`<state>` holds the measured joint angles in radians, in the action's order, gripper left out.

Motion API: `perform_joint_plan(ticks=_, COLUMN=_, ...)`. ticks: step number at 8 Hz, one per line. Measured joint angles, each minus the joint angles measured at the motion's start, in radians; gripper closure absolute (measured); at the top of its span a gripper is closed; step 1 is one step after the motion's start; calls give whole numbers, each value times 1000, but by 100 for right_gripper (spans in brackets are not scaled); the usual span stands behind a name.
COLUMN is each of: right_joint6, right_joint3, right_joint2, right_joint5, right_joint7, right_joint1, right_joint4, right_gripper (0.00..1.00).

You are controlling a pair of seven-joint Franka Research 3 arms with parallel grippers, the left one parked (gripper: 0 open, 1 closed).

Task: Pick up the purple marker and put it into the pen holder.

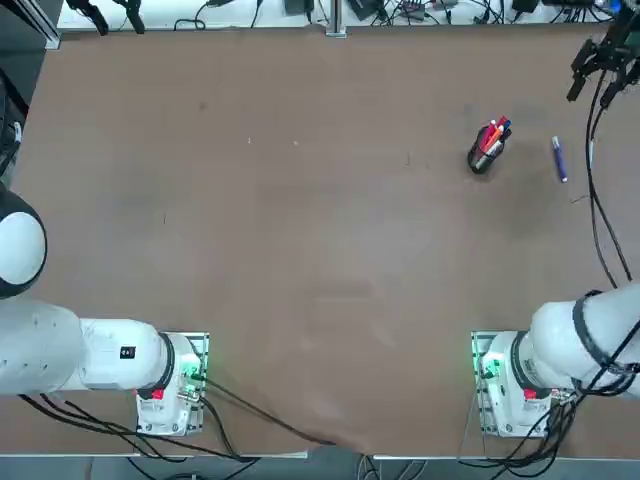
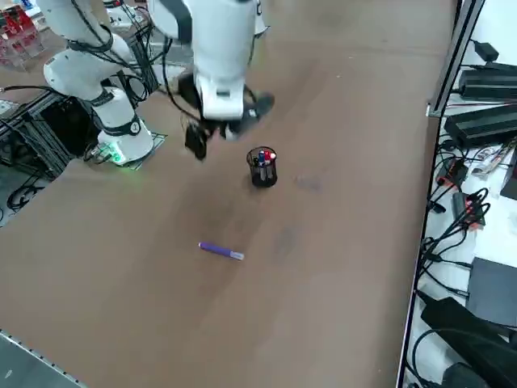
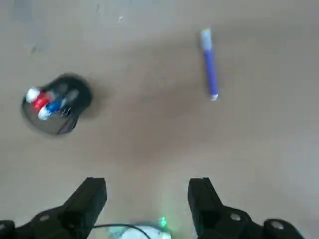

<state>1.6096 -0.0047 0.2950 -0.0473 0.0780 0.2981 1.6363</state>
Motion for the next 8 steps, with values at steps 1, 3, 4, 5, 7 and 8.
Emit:
perform_joint_plan(ticks=1, right_joint6=88, right_joint3=0, right_joint2=44, right_joint5=-10, right_joint7=17, right_joint1=9, right_joint4=0, right_gripper=0)
perform_joint_plan(ticks=3, right_joint6=230, right_joint3=0, right_joint2=118, right_joint5=-14, right_joint7=80, right_joint1=48, right_joint4=4, right_gripper=0)
perform_joint_plan(ticks=4, right_joint6=308, right_joint3=0, right_joint2=149, right_joint5=-14, right_joint7=117, right_joint1=75, right_joint4=14, right_gripper=0)
perform_joint_plan(ticks=5, right_joint6=387, right_joint3=0, right_joint2=176, right_joint5=-14, right_joint7=158, right_joint1=98, right_joint4=35, right_gripper=0)
perform_joint_plan(ticks=7, right_joint6=591, right_joint3=0, right_joint2=208, right_joint5=-14, right_joint7=215, right_joint1=123, right_joint4=147, right_gripper=0)
perform_joint_plan(ticks=8, right_joint6=686, right_joint3=1, right_joint2=211, right_joint5=-14, right_joint7=227, right_joint1=138, right_joint4=217, right_gripper=0)
